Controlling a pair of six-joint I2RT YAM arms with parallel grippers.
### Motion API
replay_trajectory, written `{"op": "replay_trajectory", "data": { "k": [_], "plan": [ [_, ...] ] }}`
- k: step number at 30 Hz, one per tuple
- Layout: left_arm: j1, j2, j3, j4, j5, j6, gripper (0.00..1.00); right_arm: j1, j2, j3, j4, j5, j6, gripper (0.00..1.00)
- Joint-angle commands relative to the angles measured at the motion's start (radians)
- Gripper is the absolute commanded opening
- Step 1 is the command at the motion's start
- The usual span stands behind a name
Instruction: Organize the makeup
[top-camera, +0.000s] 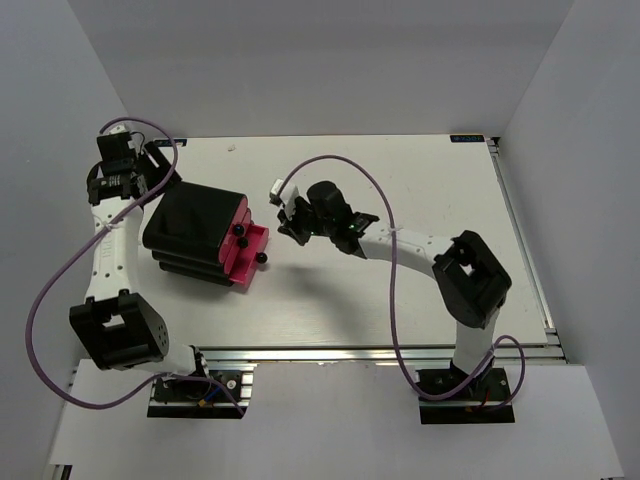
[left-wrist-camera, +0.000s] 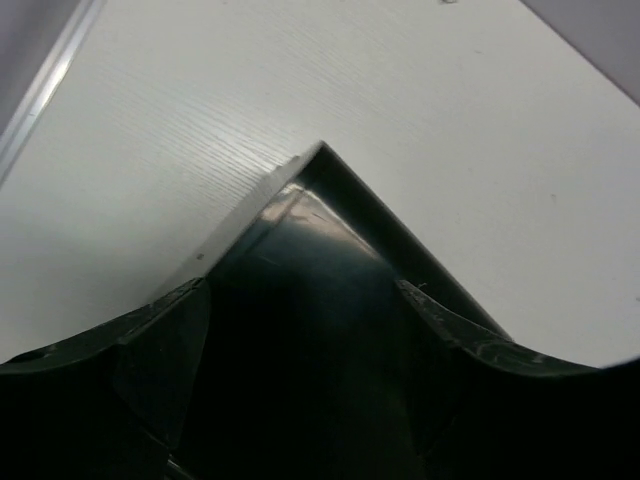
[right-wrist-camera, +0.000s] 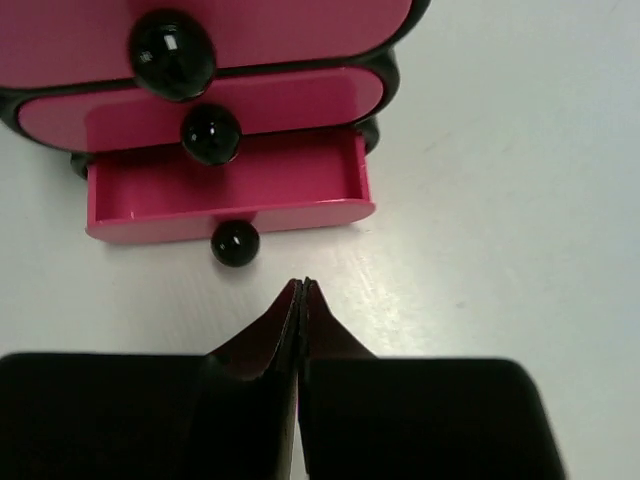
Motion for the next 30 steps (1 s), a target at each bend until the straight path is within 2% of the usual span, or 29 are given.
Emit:
{"op": "replay_trajectory", "data": {
  "k": [1,3,5,10,15,18,22,30],
  "plan": [
    [0.050,0.036,0.020,0.026,-0.031,0.091,0.82,0.007,0.114,0.123,-0.178,0.010,0.350,0.00],
    [0.054,0.065,0.009,0.037,-0.022,0.109,0.83,0.007,0.171,0.193,-0.291,0.004,0.508,0.00],
    [0.056,0.105,0.000,0.044,-0.014,0.123,0.88,0.009,0.240,0.276,-0.339,-0.005,0.647,0.00],
    [0.056,0.142,-0.037,0.055,0.031,0.138,0.91,0.016,0.355,0.379,-0.349,0.004,0.766,0.00],
    [0.056,0.150,-0.103,0.073,0.121,0.160,0.86,0.019,0.456,0.482,-0.369,-0.005,0.777,0.00],
    [0.054,0.139,-0.144,0.081,0.147,0.173,0.83,0.018,0.495,0.517,-0.298,-0.079,0.811,0.00],
    [0.054,0.127,-0.180,0.080,0.153,0.189,0.83,0.022,0.536,0.545,-0.162,-0.191,0.949,0.00],
    [0.054,0.122,-0.189,0.083,0.153,0.180,0.83,0.032,0.610,0.616,-0.011,-0.240,1.029,0.00]
  ]
}}
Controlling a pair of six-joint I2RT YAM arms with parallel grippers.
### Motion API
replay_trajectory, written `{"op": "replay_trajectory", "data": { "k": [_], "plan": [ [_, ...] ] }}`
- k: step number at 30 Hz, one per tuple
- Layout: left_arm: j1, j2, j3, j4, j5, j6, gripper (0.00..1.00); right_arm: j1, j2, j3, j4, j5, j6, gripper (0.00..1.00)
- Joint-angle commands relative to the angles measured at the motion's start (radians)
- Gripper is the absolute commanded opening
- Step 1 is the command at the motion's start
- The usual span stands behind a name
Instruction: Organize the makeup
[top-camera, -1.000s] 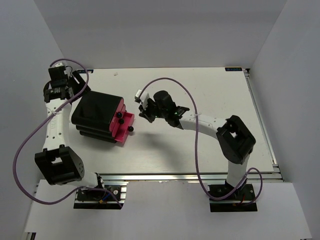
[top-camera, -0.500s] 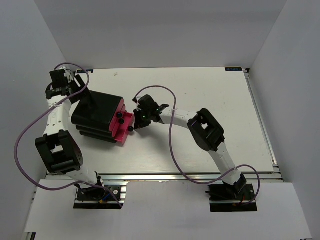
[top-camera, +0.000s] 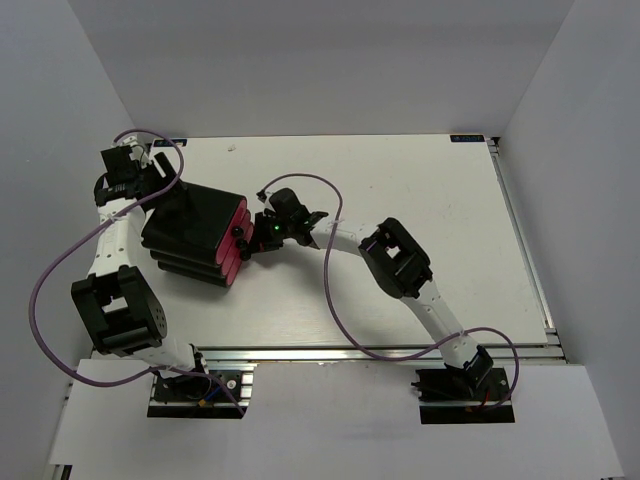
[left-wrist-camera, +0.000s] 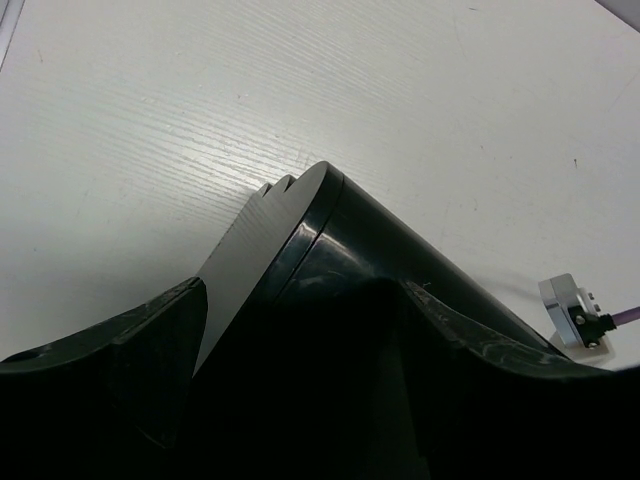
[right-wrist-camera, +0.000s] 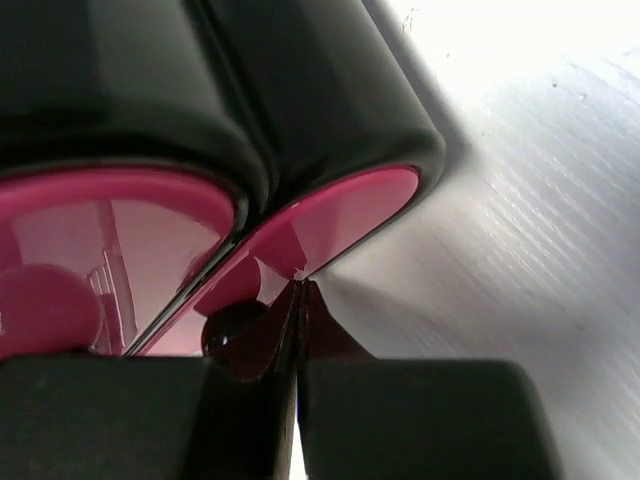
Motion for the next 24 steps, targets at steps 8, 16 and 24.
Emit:
{"op": "replay_trajectory", "data": {
  "k": [8,16,24],
  "plan": [
    [-0.005,0.000,0.028,-0.121,-0.120,-0.042,0.88,-0.030,-0.158,-0.123,0.033,0.015,-0.155,0.16],
    [-0.005,-0.075,0.102,-0.019,-0.312,-0.143,0.98,-0.169,-0.468,-0.423,-0.084,0.010,-0.581,0.89],
    [-0.003,-0.331,-0.031,0.159,-0.075,-0.156,0.98,-0.252,-0.814,-0.613,-0.219,0.124,-0.795,0.89]
  ]
}}
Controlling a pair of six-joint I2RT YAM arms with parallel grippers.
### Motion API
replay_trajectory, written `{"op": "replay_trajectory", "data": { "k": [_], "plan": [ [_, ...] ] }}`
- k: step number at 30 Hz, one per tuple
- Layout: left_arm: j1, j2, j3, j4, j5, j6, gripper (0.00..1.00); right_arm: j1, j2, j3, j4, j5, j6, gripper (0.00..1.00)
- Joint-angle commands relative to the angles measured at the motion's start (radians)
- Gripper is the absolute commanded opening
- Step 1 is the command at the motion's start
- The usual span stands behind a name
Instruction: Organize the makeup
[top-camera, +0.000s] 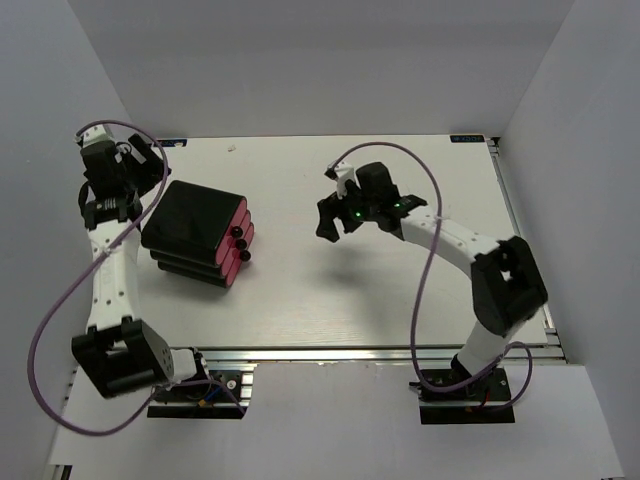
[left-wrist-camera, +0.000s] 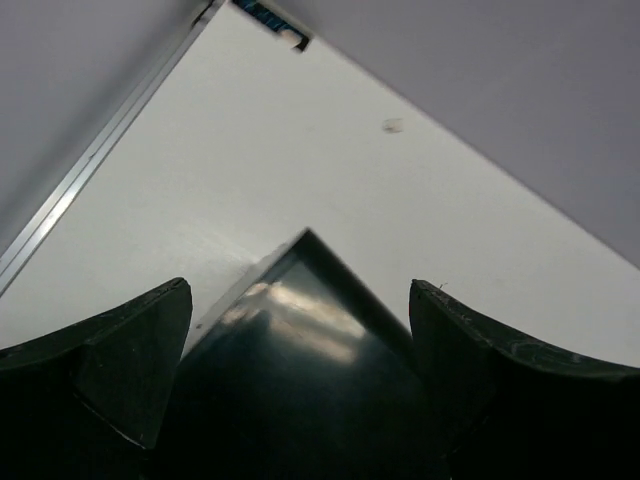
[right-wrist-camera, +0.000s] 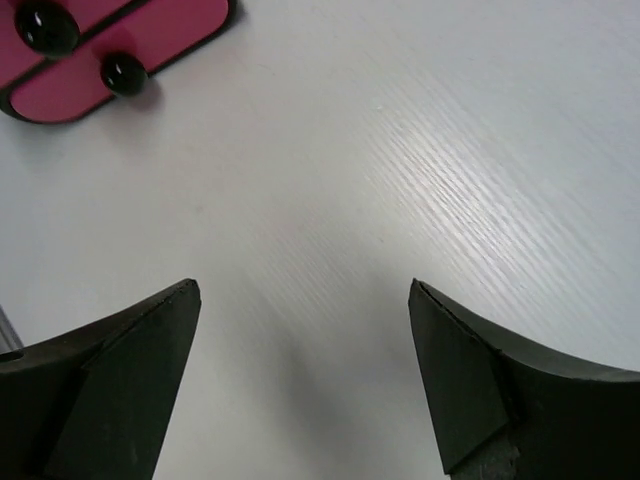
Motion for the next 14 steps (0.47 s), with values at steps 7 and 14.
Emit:
{"op": "replay_trajectory", "data": {
  "k": [7,14],
  "plan": [
    [-0.018,-0.342,-0.176,0.274,0.504,-0.131,0.98,-0.062,-0.339,-0.058,-0.105,0.184,-0.152,0.89],
    [-0.174,-0.454,-0.281,0.318,0.494,-0.185,0.98,-0.099,-0.376,0.062,-0.232,0.183,-0.063,0.90]
  ]
}}
